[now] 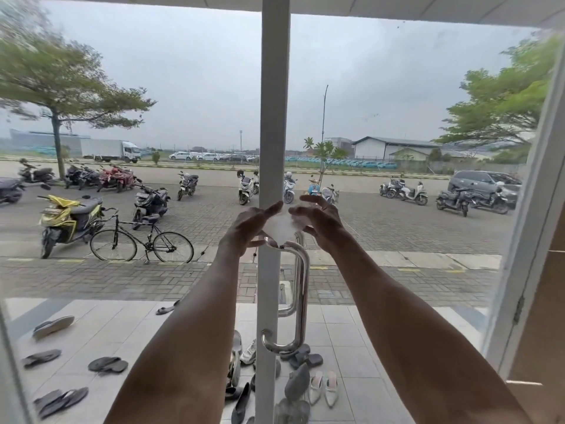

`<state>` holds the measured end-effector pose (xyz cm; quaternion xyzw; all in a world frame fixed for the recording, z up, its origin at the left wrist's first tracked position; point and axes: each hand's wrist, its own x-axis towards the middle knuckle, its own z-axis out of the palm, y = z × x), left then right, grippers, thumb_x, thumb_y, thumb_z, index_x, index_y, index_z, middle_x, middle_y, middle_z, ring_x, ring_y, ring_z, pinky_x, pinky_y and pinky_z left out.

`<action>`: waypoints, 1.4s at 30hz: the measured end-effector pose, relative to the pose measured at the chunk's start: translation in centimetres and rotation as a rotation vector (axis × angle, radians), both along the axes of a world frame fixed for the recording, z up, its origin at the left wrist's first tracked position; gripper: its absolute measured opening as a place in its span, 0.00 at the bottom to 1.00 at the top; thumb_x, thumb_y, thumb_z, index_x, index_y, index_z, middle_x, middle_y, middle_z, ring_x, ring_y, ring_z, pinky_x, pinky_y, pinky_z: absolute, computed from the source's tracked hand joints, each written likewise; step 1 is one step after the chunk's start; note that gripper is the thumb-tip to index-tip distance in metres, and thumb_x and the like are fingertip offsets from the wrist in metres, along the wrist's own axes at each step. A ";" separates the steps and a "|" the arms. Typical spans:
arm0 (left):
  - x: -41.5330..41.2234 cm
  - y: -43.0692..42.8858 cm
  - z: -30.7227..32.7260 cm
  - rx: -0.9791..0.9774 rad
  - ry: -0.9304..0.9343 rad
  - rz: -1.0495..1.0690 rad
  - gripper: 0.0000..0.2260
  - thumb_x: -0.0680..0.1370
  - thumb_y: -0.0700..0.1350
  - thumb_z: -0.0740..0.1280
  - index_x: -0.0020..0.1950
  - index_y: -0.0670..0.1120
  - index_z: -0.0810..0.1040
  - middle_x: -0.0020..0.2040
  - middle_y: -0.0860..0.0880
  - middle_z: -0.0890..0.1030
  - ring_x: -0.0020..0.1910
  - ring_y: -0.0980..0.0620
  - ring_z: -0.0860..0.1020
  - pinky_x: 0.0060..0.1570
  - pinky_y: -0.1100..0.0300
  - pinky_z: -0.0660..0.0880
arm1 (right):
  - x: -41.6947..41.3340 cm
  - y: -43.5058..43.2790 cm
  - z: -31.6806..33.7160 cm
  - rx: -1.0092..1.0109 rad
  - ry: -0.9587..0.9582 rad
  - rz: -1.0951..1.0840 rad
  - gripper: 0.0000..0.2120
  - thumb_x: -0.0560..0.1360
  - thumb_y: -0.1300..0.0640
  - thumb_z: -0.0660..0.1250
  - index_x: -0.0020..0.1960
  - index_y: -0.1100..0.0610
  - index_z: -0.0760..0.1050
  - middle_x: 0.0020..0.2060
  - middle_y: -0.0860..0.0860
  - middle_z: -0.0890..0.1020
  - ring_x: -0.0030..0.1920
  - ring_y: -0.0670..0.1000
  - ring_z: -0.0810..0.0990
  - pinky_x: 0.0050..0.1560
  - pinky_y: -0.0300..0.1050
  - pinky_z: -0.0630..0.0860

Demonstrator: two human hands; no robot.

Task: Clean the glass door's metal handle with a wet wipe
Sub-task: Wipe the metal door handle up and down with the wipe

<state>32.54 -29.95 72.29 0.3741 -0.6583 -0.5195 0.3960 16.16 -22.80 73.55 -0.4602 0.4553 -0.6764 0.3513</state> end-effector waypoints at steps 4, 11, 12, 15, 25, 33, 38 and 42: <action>-0.5 -1.1 -0.2 -0.043 0.019 -0.117 0.18 0.69 0.51 0.78 0.57 0.50 0.82 0.56 0.47 0.84 0.57 0.47 0.81 0.42 0.59 0.80 | -0.4 -0.9 1.0 0.018 0.013 0.084 0.23 0.69 0.72 0.72 0.61 0.57 0.77 0.56 0.59 0.80 0.53 0.58 0.82 0.53 0.52 0.82; -0.8 -3.2 -0.1 0.030 0.021 -0.151 0.26 0.67 0.44 0.78 0.65 0.43 0.78 0.53 0.45 0.86 0.51 0.46 0.85 0.45 0.56 0.82 | -2.8 -2.8 1.9 -0.013 -0.132 0.128 0.24 0.70 0.75 0.70 0.64 0.62 0.75 0.58 0.64 0.80 0.58 0.62 0.80 0.57 0.52 0.80; -0.9 -3.3 0.1 0.050 0.002 -0.179 0.27 0.67 0.43 0.78 0.65 0.42 0.78 0.52 0.45 0.86 0.50 0.47 0.85 0.45 0.57 0.82 | -3.3 -3.1 2.1 -0.021 -0.156 0.145 0.24 0.69 0.75 0.70 0.64 0.62 0.75 0.57 0.64 0.80 0.57 0.61 0.80 0.55 0.50 0.81; -1.3 -4.0 0.5 0.073 -0.003 -0.215 0.27 0.67 0.41 0.78 0.64 0.41 0.77 0.54 0.43 0.85 0.52 0.45 0.85 0.46 0.55 0.81 | -4.4 -4.3 2.6 -0.017 -0.159 0.168 0.27 0.69 0.74 0.71 0.66 0.62 0.73 0.59 0.63 0.80 0.59 0.61 0.79 0.51 0.50 0.80; -0.3 -5.8 0.7 0.107 0.108 -0.119 0.18 0.72 0.37 0.75 0.60 0.37 0.78 0.55 0.39 0.84 0.55 0.43 0.83 0.52 0.54 0.81 | -6.0 -8.0 3.0 0.006 -0.074 -0.086 0.16 0.65 0.70 0.78 0.52 0.62 0.82 0.54 0.63 0.83 0.54 0.61 0.83 0.58 0.55 0.80; 0.3 -7.3 1.5 0.119 0.139 -0.130 0.23 0.68 0.38 0.77 0.61 0.35 0.77 0.50 0.41 0.86 0.49 0.47 0.85 0.48 0.57 0.82 | -5.4 -10.4 2.2 0.054 0.229 -0.327 0.09 0.69 0.67 0.71 0.34 0.56 0.84 0.39 0.57 0.86 0.46 0.59 0.85 0.48 0.54 0.84; 0.4 -8.5 0.6 0.110 0.099 -0.062 0.22 0.69 0.37 0.78 0.61 0.36 0.79 0.53 0.40 0.85 0.50 0.45 0.84 0.48 0.56 0.82 | -5.6 -10.4 1.9 0.110 0.376 -0.254 0.21 0.61 0.59 0.83 0.53 0.58 0.83 0.52 0.57 0.85 0.50 0.55 0.85 0.55 0.50 0.82; 0.5 -9.2 -1.2 0.177 0.124 -0.047 0.14 0.70 0.32 0.75 0.55 0.35 0.82 0.53 0.37 0.85 0.49 0.43 0.84 0.51 0.54 0.82 | -5.8 -11.1 1.9 0.123 0.304 -0.338 0.20 0.64 0.65 0.81 0.55 0.61 0.82 0.56 0.61 0.83 0.52 0.57 0.84 0.54 0.52 0.82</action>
